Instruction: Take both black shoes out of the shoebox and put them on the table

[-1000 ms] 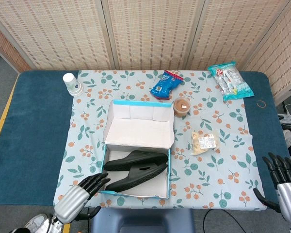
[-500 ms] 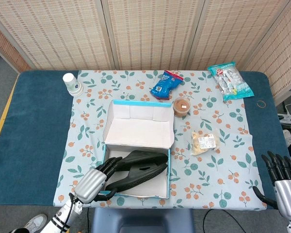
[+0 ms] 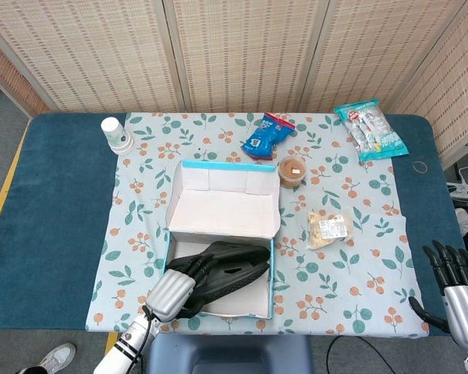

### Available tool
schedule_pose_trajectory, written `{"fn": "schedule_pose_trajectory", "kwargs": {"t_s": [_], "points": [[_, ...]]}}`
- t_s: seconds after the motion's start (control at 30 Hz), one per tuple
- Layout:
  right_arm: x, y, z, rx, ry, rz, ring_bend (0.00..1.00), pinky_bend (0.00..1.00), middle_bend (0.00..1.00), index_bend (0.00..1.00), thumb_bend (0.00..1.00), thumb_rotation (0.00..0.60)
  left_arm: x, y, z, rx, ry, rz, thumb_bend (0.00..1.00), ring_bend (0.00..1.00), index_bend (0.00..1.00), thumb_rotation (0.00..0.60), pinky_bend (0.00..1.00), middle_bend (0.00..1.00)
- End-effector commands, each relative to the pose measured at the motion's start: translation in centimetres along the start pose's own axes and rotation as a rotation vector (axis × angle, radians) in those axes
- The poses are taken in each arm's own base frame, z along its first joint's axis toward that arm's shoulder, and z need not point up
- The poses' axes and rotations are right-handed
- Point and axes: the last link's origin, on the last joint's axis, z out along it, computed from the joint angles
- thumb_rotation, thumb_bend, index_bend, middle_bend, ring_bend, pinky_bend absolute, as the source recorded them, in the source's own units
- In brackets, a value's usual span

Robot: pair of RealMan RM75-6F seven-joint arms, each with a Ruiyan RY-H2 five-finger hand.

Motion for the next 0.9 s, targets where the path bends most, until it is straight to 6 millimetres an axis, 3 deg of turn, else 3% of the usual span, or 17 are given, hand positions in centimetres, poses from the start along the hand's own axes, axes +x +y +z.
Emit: {"fn": "schedule_pose_trajectory", "kwargs": {"t_s": [0.03,0.17,0.3,0.47,0.63,0.9], "points": [[0.0,0.0,0.0,0.000,-0.001,0.002,0.00,0.00,0.00,0.00,0.17,0.511,-0.6,0.1,0.0,0.003,-0.003,0.028,0.39,0.07,0.06,0.600,0.42,0.03],[0.1,0.0,-0.1,0.001,-0.001,0.004,0.00,0.00,0.00,0.00,0.17,0.512,-1.6,0.2,0.1,0.006,-0.002,0.062,0.39,0.10,0.14,0.600,0.45,0.08],[0.2,0.1,-0.2,0.000,0.000,0.005,0.00,0.00,0.00,0.00,0.17,0.512,-2.2,0.4,0.5,0.009,0.022,0.108,0.39,0.11,0.15,0.600,0.47,0.08],[0.3,0.4,-0.2,-0.010,0.004,0.011,0.00,0.00,0.00,0.00,0.17,0.511,-2.5,0.6,0.6,0.003,0.085,0.182,0.38,0.22,0.17,0.600,0.50,0.15],[0.4,0.5,-0.2,-0.018,0.003,0.012,0.00,0.00,0.00,0.00,0.17,0.511,-3.0,0.5,0.5,-0.005,0.104,0.228,0.38,0.31,0.27,0.600,0.53,0.27],[0.3,0.4,-0.2,-0.015,-0.003,0.009,0.00,0.00,0.00,0.00,0.17,0.511,-3.1,0.4,-0.1,-0.014,0.186,0.320,0.38,0.30,0.27,0.600,0.52,0.21]]}}
